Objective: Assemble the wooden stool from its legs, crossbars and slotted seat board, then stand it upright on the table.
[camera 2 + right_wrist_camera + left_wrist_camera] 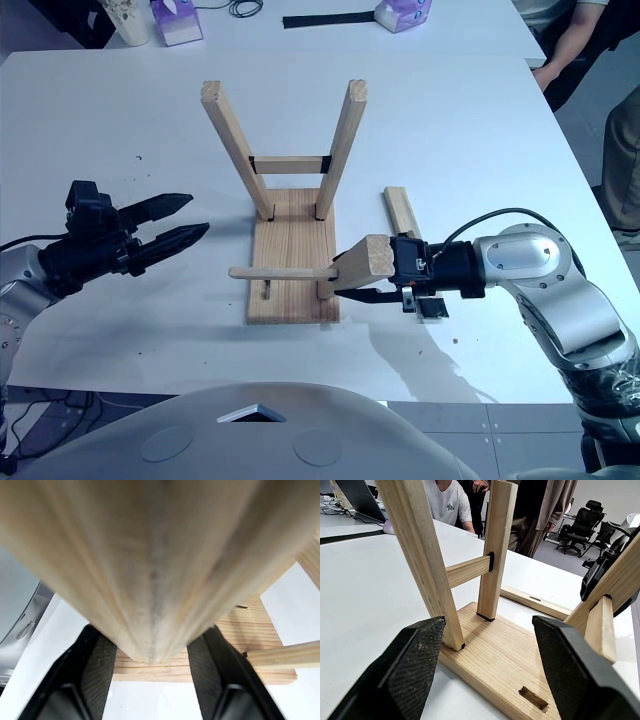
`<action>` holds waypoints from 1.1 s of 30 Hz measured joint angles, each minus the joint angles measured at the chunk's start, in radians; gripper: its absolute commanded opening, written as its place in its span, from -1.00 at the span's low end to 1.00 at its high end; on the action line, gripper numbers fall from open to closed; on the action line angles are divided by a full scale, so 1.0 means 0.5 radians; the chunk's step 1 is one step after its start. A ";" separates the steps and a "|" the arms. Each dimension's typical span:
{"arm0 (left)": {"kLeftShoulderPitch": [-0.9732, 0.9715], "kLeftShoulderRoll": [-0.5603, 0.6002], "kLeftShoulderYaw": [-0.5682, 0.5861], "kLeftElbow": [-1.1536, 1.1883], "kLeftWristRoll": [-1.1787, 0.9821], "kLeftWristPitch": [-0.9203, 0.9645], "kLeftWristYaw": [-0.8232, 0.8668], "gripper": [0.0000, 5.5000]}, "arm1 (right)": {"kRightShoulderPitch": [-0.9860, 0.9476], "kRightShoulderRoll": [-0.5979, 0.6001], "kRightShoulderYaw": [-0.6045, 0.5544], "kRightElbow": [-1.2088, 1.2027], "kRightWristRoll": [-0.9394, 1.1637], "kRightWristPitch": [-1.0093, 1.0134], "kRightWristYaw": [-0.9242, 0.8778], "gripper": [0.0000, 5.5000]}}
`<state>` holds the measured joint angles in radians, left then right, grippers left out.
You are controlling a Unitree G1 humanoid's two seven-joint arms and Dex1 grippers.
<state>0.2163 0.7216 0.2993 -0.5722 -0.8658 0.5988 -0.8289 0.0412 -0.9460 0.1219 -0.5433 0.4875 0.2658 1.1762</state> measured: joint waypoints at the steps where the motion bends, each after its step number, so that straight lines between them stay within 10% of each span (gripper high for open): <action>1: -0.008 0.000 -0.008 0.003 0.000 0.000 0.000 0.17 | -0.017 -0.001 0.021 0.015 -0.002 -0.023 0.003 -0.26; 10: -0.091 0.000 -0.058 0.067 0.001 0.010 -0.003 0.17 | -0.175 -0.010 0.140 0.112 0.014 -0.026 0.039 -0.26; 14: -0.102 0.000 -0.064 0.081 0.008 0.009 -0.002 0.17 | -0.188 -0.001 0.179 0.169 -0.038 0.273 -0.087 0.04; 33: 0.076 -0.093 0.007 0.019 0.054 -0.054 0.076 0.17 | 0.463 -0.056 -0.437 -0.026 -0.140 0.483 -0.435 0.48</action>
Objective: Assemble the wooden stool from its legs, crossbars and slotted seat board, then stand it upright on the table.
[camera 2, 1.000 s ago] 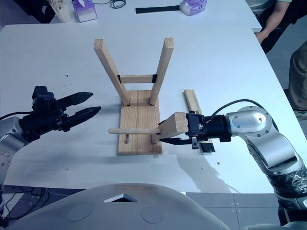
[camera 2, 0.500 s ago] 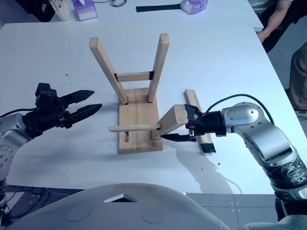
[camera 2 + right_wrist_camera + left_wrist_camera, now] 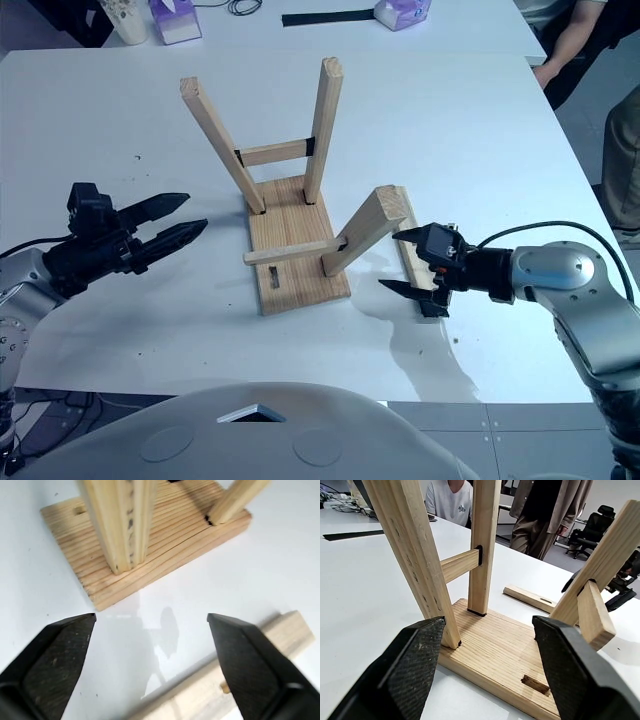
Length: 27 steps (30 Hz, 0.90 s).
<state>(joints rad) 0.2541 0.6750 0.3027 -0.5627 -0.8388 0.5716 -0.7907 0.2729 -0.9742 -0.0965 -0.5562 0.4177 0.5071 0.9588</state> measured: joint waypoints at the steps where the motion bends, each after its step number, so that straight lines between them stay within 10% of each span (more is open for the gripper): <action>1: 0.008 -0.006 0.005 -0.005 0.003 -0.003 0.008 0.17 | 0.048 0.037 -0.030 -0.002 -0.010 0.020 -0.060 0.55; 18: 0.125 -0.058 0.078 -0.076 0.019 -0.080 0.094 0.17 | 0.448 0.668 -0.106 -0.112 -0.311 0.423 -1.027 0.79; 27: 0.030 -0.048 0.080 -0.028 0.012 -0.079 0.096 0.17 | 0.420 0.778 -0.037 -0.024 -0.332 0.348 -1.082 0.28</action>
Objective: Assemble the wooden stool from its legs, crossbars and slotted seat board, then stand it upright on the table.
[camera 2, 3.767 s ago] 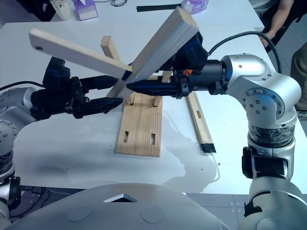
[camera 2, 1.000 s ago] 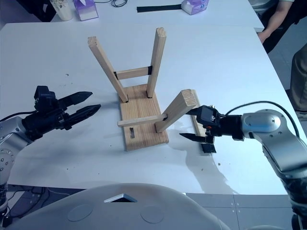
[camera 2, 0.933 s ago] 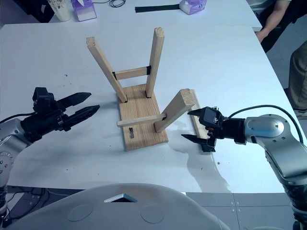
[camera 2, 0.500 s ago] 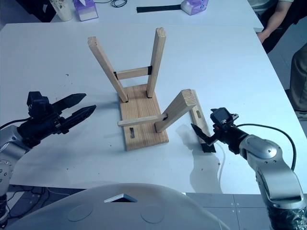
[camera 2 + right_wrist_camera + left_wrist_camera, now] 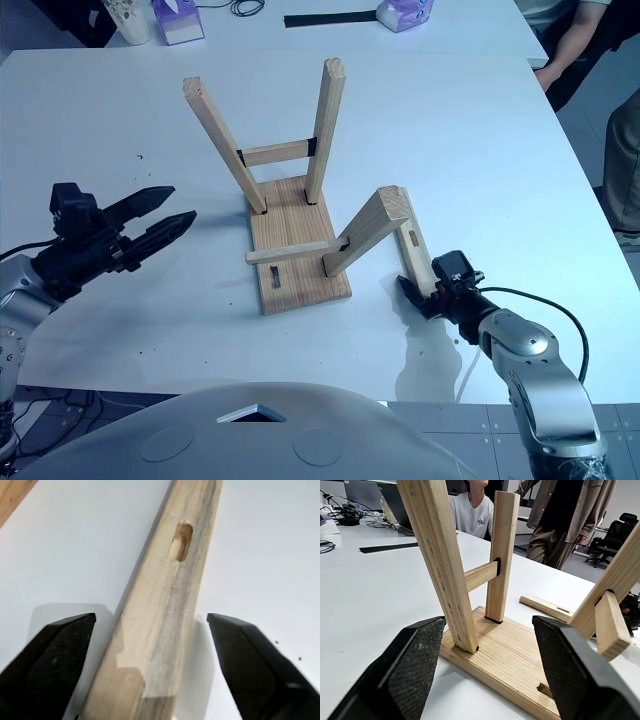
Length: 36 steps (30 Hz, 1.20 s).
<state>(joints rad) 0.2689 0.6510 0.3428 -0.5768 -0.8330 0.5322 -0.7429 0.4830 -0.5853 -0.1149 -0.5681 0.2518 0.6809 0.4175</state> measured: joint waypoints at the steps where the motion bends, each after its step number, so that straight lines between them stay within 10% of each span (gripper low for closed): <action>1: -0.019 0.000 0.004 0.006 -0.008 0.000 0.001 0.17 | -0.018 0.010 0.000 0.016 -0.013 -0.006 -0.010 0.22; 9: -0.087 -0.002 0.011 0.057 -0.023 0.000 0.008 0.17 | -0.143 0.062 -0.007 0.143 -0.052 -0.030 -0.042 -0.23; 20: -0.232 -0.011 0.045 0.126 -0.051 0.008 0.127 0.17 | -0.353 0.110 -0.013 0.262 -0.029 -0.087 -0.004 -0.23; 36: -1.092 -0.073 -0.096 0.219 -0.335 0.224 0.477 -0.03 | -1.946 0.035 -0.426 0.549 1.027 -0.080 0.518 -0.23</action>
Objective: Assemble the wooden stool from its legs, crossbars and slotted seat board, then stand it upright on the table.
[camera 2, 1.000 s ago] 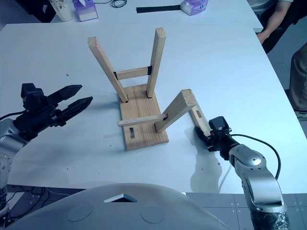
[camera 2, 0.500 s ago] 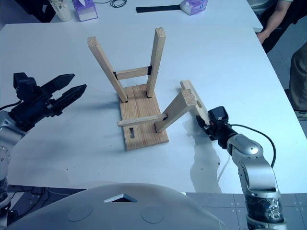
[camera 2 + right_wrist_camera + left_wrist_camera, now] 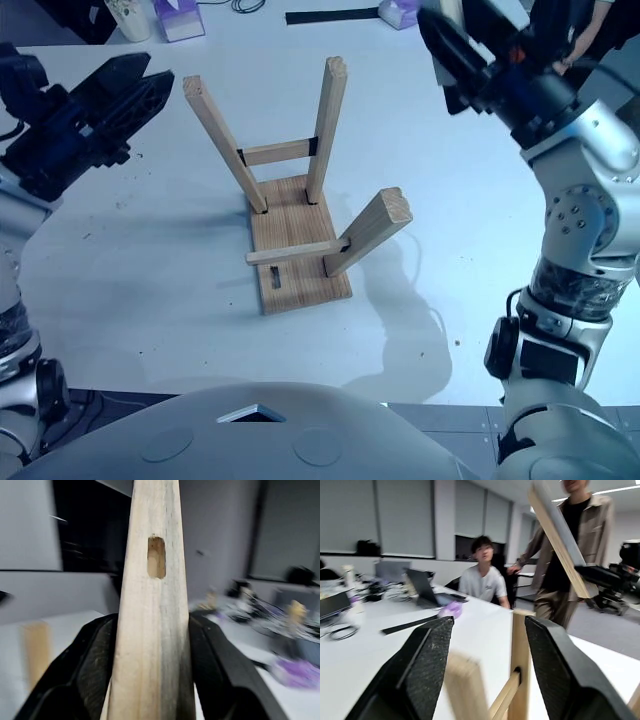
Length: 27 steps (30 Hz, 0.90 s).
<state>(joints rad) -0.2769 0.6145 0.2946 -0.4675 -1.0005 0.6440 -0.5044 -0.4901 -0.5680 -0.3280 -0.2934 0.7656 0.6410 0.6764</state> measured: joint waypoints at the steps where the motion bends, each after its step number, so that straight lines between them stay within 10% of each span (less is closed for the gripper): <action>1: -0.093 -0.013 -0.038 0.008 -0.054 0.023 -0.013 -0.03 | -0.065 -0.018 0.036 -0.036 0.106 0.061 0.079 -0.23; 27: -0.557 -0.148 -0.259 0.013 -0.568 0.172 -0.317 0.34 | -0.398 -0.206 0.551 0.110 0.307 0.280 0.942 -0.23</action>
<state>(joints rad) -0.5553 0.5405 0.1652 -0.4612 -1.2846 0.7302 -0.6630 -0.6892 -0.6711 -0.0523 -0.2382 0.9191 0.7807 1.1473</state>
